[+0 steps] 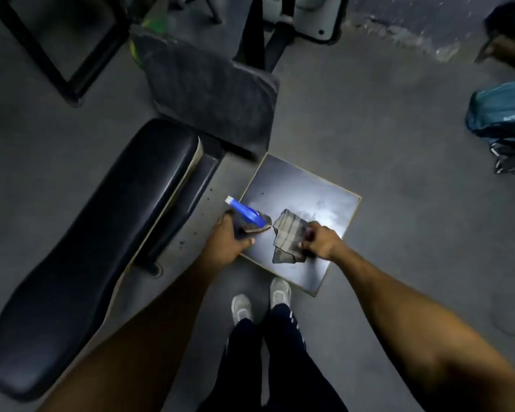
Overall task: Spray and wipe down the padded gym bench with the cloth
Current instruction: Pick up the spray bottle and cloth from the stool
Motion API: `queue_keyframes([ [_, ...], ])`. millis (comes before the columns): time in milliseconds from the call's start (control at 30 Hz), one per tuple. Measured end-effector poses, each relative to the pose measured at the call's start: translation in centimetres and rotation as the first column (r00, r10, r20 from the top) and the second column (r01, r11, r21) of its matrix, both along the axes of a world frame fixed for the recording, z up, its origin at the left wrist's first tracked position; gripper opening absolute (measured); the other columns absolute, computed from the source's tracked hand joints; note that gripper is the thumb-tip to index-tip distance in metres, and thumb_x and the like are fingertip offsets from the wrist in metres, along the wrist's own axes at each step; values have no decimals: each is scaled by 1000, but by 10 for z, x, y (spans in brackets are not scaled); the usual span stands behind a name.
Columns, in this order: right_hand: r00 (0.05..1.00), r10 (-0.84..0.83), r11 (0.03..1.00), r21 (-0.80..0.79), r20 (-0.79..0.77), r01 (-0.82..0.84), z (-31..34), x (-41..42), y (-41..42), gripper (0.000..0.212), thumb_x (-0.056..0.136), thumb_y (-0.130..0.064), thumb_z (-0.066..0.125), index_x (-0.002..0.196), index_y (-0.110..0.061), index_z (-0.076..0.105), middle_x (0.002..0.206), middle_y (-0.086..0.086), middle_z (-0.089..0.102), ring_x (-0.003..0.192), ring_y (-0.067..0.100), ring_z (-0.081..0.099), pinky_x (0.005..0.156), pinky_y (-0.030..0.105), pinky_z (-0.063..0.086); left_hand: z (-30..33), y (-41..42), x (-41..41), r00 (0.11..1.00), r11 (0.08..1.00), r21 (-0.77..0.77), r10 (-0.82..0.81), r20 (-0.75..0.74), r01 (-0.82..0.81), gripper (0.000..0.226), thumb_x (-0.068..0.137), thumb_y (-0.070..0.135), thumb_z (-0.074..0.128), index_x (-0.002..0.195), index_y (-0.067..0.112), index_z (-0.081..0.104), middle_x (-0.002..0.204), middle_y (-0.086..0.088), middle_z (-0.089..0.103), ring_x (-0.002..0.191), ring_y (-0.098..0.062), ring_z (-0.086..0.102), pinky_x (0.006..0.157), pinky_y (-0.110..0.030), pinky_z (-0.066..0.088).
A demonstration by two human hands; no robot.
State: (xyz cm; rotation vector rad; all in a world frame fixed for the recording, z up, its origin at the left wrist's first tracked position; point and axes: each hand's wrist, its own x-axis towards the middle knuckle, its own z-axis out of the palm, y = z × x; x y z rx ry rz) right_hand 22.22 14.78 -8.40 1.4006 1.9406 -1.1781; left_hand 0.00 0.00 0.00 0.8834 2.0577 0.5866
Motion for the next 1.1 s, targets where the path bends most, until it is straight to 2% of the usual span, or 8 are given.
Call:
queue_keyframes([
  [67, 1000, -27, 1000, 4, 16, 27, -7, -9, 11, 57, 88, -34, 76, 135, -16, 51, 128, 18, 61, 112, 39, 63, 91, 38, 51, -3, 11, -2, 1000, 998, 53, 17, 5, -17, 66, 73, 10, 83, 133, 5, 54, 128, -4, 60, 115, -14, 55, 93, -13, 36],
  [133, 998, -49, 999, -4, 36, 49, -9, -20, 18, 60, 85, -31, 77, 137, -17, 50, 130, 19, 57, 114, 41, 62, 95, 40, 53, 1, 18, -1, 1000, 998, 59, 27, 12, -28, 58, 76, 8, 82, 129, 3, 59, 121, -1, 62, 109, -9, 53, 89, -8, 33],
  [233, 998, -18, 1000, -6, 67, 19, -15, -36, 18, 64, 83, -30, 78, 139, -21, 48, 131, 18, 53, 119, 42, 58, 101, 45, 52, 2, 26, 2, 999, 999, 48, 22, 41, -24, 54, 81, 14, 79, 130, 5, 59, 123, -6, 65, 108, -10, 56, 94, -17, 40],
  [367, 991, -23, 996, 85, 135, 12, -26, -46, 13, 65, 83, -24, 75, 140, -26, 45, 133, 15, 49, 126, 40, 51, 100, 50, 53, -6, 31, 6, 999, 999, 31, -20, 38, 19, 23, 87, 21, 73, 108, 12, 67, 99, -6, 72, 93, -18, 67, 90, -41, 55],
  [467, 980, 17, 987, 152, 200, -48, -32, -49, 10, 62, 83, -23, 72, 139, -24, 45, 134, 15, 53, 128, 38, 51, 103, 50, 48, -6, 29, 7, 999, 999, 43, 26, 20, -27, 26, 88, 30, 72, 110, 17, 70, 100, -3, 73, 94, -19, 68, 88, -38, 56],
  [633, 938, 120, 962, 194, 326, -190, -32, -56, 7, 44, 87, -28, 67, 130, -19, 64, 136, 13, 55, 131, 36, 46, 106, 48, 41, -5, 12, -1, 995, 996, 48, 68, 76, -72, 31, 85, 40, 71, 108, 19, 70, 98, -2, 73, 94, -17, 68, 86, -36, 56],
  [867, 981, 107, 993, 36, 165, -114, 0, -88, -15, 32, 91, -24, 66, 121, -17, 59, 125, 14, 68, 116, 39, 65, 90, 39, 52, 11, -52, -29, 983, 982, 36, 186, 10, -186, 32, 79, 51, 73, 103, 29, 71, 93, 8, 74, 91, -10, 71, 81, -30, 56],
  [1100, 989, 141, 990, 8, -37, -141, 47, -181, -95, 22, 88, -7, 64, 101, -25, 60, 108, 7, 75, 104, 29, 70, 92, 36, 57, 47, -166, -86, 922, 924, 5, 381, -70, -382, 24, 80, 36, 75, 103, 30, 72, 97, 4, 74, 93, -16, 68, 71, -25, 44],
])
